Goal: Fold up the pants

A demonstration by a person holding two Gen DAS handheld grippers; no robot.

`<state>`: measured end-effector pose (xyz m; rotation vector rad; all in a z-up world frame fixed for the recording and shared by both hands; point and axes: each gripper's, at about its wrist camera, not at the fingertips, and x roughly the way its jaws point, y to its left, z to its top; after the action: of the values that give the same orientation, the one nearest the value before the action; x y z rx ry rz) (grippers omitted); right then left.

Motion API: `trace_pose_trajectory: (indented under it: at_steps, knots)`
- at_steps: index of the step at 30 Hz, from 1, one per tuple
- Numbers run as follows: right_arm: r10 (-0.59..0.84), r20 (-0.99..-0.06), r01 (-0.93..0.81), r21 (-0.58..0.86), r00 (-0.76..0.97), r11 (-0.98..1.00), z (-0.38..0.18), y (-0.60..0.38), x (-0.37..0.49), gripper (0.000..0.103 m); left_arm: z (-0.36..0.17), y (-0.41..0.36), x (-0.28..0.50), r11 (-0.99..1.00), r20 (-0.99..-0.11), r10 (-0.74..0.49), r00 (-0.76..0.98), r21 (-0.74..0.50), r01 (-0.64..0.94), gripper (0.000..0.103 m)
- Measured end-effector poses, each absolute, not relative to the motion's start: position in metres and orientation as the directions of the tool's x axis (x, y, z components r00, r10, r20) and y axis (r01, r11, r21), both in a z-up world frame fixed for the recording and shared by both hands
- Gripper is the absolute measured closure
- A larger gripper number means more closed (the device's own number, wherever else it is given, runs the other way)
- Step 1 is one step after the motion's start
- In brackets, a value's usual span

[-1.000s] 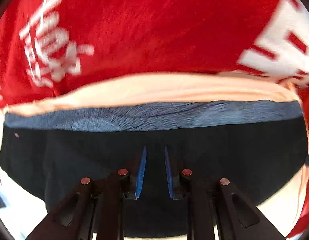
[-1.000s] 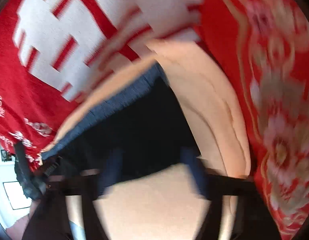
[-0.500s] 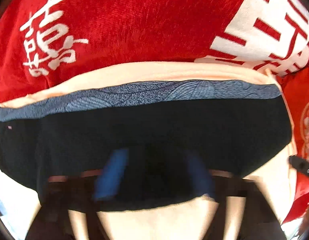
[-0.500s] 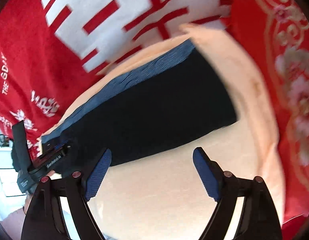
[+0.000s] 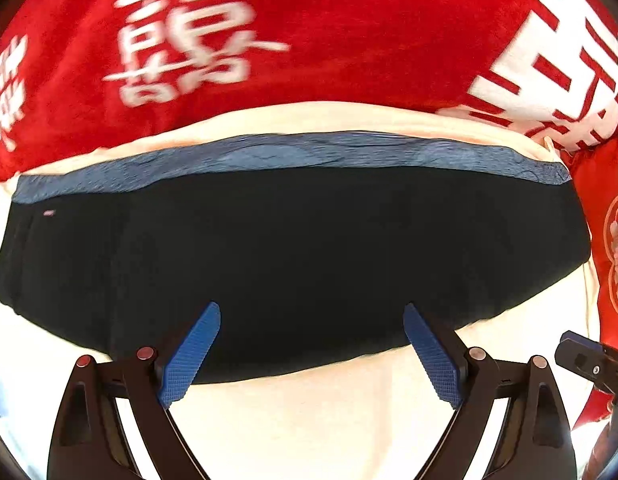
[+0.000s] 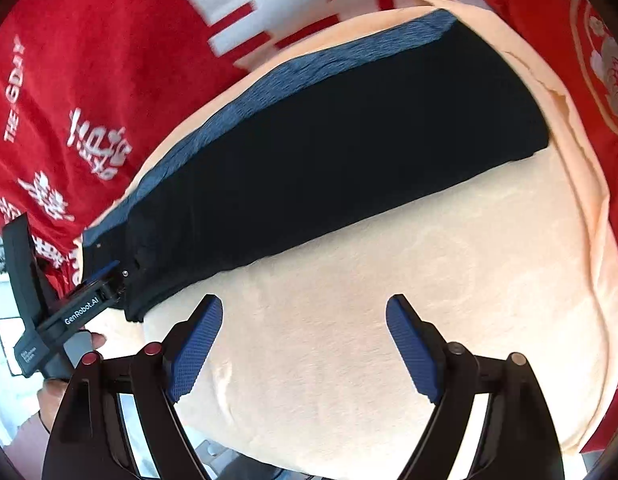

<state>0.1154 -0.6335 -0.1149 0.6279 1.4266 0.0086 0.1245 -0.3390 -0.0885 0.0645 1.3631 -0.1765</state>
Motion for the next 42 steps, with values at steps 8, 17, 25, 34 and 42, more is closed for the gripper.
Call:
trace_pose_trajectory:
  at_steps: [8, 17, 25, 34, 42]
  knots:
    - [0.472, -0.862, 0.072, 0.491, 0.182, 0.868, -0.089, -0.493, 0.169, 0.016, -0.068, -0.179, 0.124, 0.999, -0.958, -0.04, 0.284, -0.035, 0.022, 0.009]
    - [0.53, -0.843, -0.315, 0.481, 0.091, 0.818, -0.083, -0.257, 0.303, 0.03, -0.065, 0.015, 0.157, 0.982, -0.93, 0.069, 0.362, -0.002, -0.191, 0.009]
    - [0.425, -0.905, -0.556, 0.363, -0.018, 0.748, -0.124, -0.101, 0.392, 0.031, -0.107, 0.068, 0.191, 0.974, -0.935, 0.035, 0.354, -0.047, -0.22, 0.009]
    - [0.351, -0.916, -0.586, 0.395, -0.194, 0.708, -0.181, -0.044, 0.427, 0.09, -0.144, 0.085, 0.186, 0.957, -0.951, -0.051, 0.306, -0.134, -0.256, 0.009]
    - [0.38, -0.907, -0.649, 0.4, -0.181, 0.647, -0.164, -0.016, 0.422, 0.095, -0.131, 0.098, 0.165, 0.946, -0.934, 0.021, 0.358, -0.097, -0.31, 0.009]
